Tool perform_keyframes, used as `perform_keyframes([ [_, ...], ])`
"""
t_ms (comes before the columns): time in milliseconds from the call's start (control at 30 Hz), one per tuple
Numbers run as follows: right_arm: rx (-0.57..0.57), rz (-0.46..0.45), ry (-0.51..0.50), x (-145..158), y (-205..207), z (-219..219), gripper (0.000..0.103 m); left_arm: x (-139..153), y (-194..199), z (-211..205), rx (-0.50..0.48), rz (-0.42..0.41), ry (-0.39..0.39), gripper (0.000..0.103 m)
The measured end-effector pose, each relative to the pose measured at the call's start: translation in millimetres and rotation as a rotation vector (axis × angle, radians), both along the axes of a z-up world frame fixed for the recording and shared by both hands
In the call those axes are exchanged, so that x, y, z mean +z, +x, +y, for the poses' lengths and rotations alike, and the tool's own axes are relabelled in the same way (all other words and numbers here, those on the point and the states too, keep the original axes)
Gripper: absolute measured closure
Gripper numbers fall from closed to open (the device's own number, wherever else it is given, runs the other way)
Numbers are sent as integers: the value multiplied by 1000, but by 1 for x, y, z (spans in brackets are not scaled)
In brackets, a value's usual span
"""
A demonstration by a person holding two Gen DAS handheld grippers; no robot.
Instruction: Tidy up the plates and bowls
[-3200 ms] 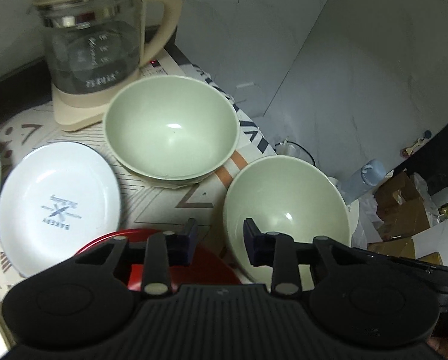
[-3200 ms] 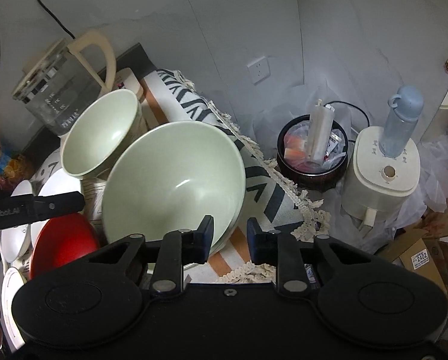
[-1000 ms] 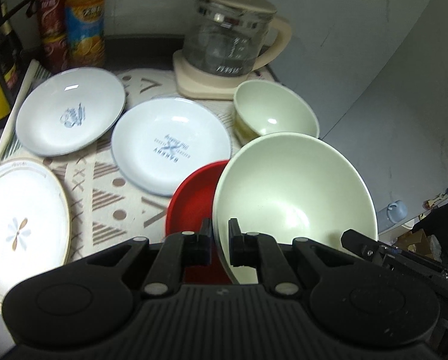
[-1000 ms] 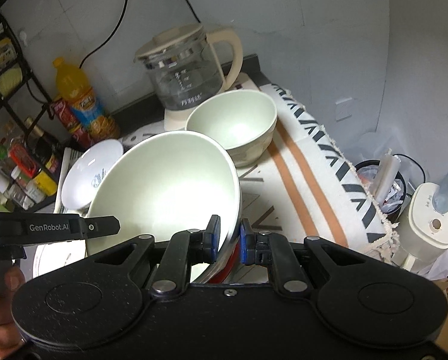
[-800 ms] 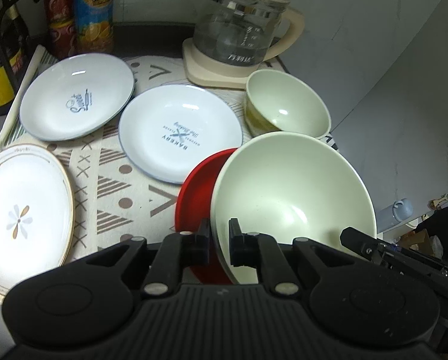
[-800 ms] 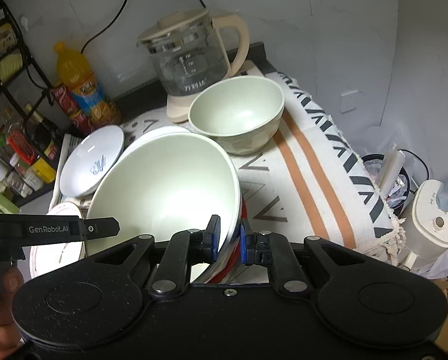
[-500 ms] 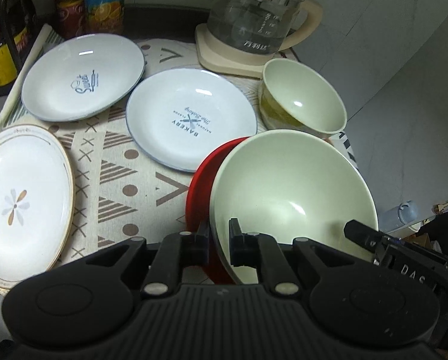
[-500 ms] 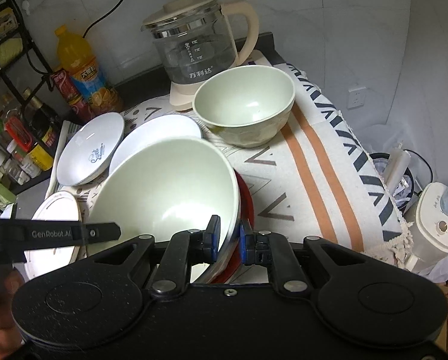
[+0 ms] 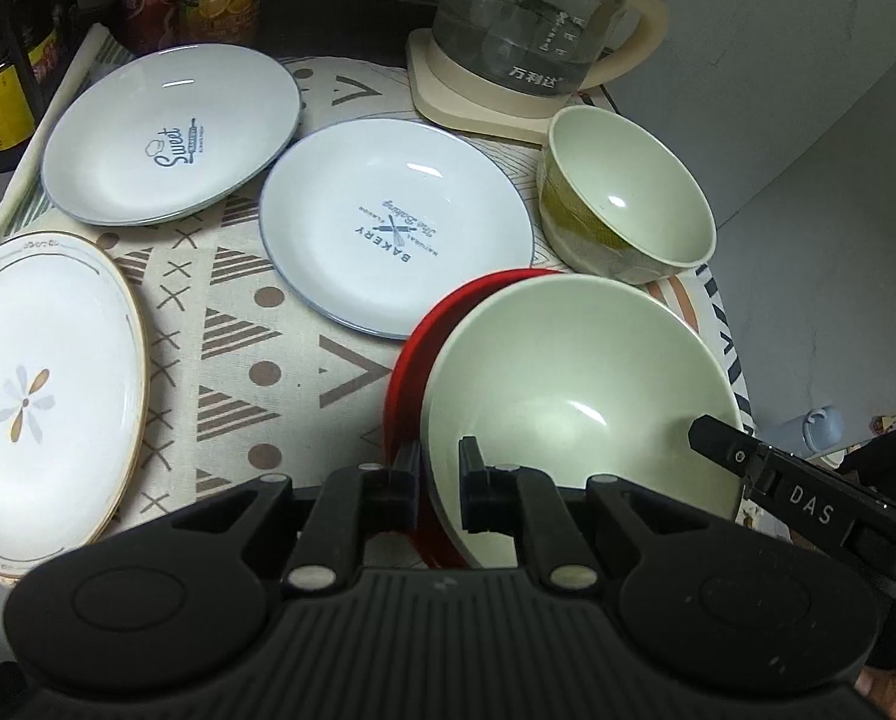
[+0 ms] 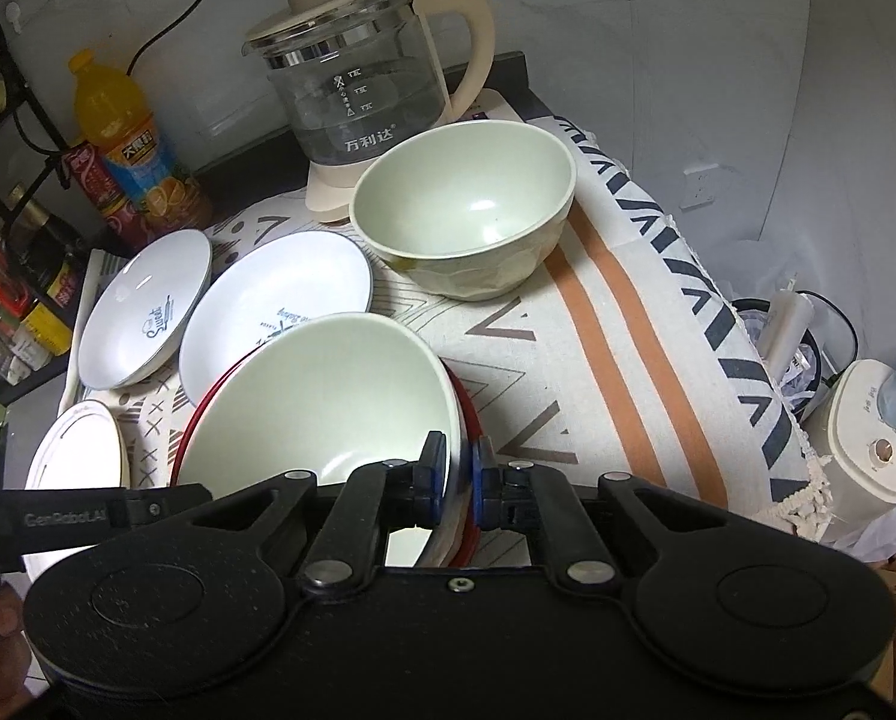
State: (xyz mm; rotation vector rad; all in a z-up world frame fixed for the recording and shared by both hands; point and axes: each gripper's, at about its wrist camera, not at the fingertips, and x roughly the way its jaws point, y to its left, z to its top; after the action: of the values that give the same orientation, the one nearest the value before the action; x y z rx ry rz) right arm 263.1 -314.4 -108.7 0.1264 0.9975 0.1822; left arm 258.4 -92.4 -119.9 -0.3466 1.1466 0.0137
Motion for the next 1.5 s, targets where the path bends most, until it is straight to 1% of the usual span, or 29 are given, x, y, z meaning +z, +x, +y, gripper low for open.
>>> perform_keyframes([
  [167,1,-4,8,0,4,1,95,15,0,6,10,-39,15,91],
  [267,4,-10,1,0,5,4,94,17,2,7,12,-42,31,91],
  [367,4,-6,17,3,7,2,82,19,5,7,9,-46,29,90],
  [433,12,-28,45,11,5,-1,79,22,9,5,5,-51,31,88],
  [467,17,-36,54,15,5,-3,76,23,11,4,4,-56,32,83],
  [500,18,-42,59,18,5,-4,75,24,14,2,1,-61,34,76],
  [533,17,-47,63,20,5,-6,74,26,16,0,0,-66,39,71],
  [567,15,-49,68,22,6,-8,71,27,19,-2,-1,-74,43,61],
  [600,10,-50,78,24,7,-10,66,29,21,-4,-4,-84,45,54],
  [667,-3,-60,91,26,9,-15,59,31,26,-8,-13,-97,47,49],
  [700,-11,-64,94,27,11,-17,58,32,28,-10,-17,-100,47,48],
  [1067,-64,-64,125,24,40,-38,56,28,72,-26,-38,-121,35,47],
  [1400,-102,-36,133,7,83,-46,56,8,120,-43,-66,-110,32,48],
  [1467,-111,-23,137,1,92,-47,56,2,130,-46,-71,-98,19,48],
  [1500,-116,-15,141,-2,97,-47,57,-1,135,-47,-71,-92,14,50],
])
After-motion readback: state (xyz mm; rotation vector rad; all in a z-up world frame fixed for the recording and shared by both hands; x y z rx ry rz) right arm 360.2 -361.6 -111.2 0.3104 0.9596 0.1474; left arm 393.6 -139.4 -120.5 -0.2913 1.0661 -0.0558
